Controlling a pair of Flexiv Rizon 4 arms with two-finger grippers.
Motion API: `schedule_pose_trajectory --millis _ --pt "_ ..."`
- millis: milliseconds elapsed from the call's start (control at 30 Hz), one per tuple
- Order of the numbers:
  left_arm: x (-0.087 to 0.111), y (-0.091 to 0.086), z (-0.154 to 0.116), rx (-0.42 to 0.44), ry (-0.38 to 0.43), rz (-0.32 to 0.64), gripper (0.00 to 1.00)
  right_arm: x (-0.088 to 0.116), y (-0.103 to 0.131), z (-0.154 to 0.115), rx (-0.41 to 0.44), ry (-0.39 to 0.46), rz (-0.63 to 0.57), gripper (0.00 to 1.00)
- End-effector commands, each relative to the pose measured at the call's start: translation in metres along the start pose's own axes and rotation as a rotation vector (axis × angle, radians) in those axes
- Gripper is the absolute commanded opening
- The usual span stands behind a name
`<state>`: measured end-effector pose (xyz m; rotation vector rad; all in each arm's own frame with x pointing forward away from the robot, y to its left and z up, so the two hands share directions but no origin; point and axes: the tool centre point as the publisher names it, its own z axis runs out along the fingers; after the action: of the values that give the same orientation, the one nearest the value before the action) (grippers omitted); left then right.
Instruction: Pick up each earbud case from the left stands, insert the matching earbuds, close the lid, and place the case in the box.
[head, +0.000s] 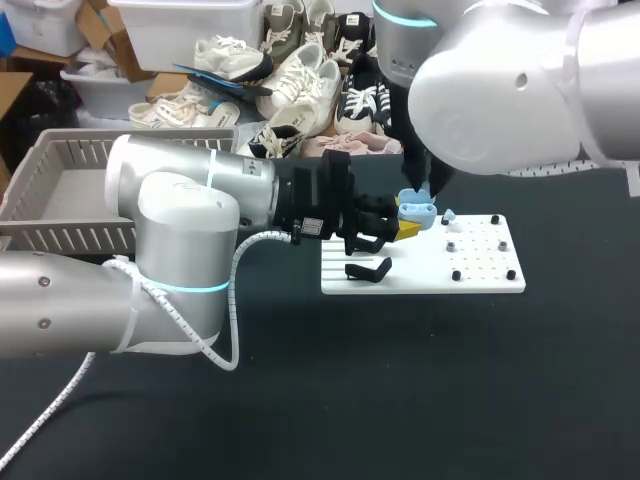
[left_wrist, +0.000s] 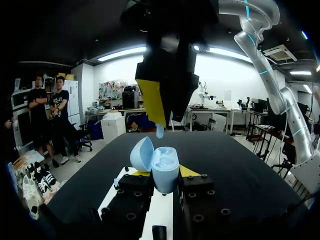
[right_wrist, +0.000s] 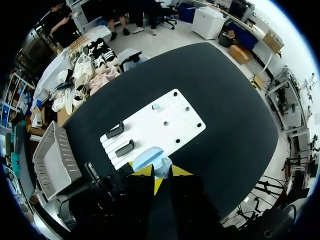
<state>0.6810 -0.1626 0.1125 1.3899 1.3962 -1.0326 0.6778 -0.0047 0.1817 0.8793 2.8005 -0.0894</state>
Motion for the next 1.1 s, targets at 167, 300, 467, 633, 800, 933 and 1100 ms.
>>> schedule_pose_trajectory --millis 167,300,467,633,800,933,1100 --pt "0.0004 0.0006 -0.0005 0.002 -0.001 0.001 0.00 0.0027 -0.0013 0.0098 -0.007 0.013 -0.004 0.00" --pt "0.0004 0.0006 -0.0005 0.002 -0.001 0.001 0.00 0.0033 -0.0008 0.0110 -0.005 0.017 -0.006 0.00" --pt "0.0004 0.0006 -0.0005 0.002 -0.001 0.001 0.00 0.0029 0.0000 0.0108 -0.006 0.018 -0.003 0.00" --pt "0.0004 0.0006 -0.0005 0.002 -0.001 0.001 0.00 0.0027 -0.0001 0.0106 -0.009 0.019 0.001 0.00" --pt "0.0004 0.0006 -0.0005 0.002 -0.001 0.001 0.00 0.0035 0.0001 0.0111 -0.014 0.022 0.004 0.00" --pt "0.0004 0.0006 -0.0005 0.002 -0.001 0.001 0.00 0.0046 0.0005 0.0131 -0.013 0.025 0.006 0.00" --pt "0.0004 0.0006 -0.0005 0.002 -0.001 0.001 0.00 0.0054 0.0003 0.0151 -0.008 0.031 0.007 0.00"
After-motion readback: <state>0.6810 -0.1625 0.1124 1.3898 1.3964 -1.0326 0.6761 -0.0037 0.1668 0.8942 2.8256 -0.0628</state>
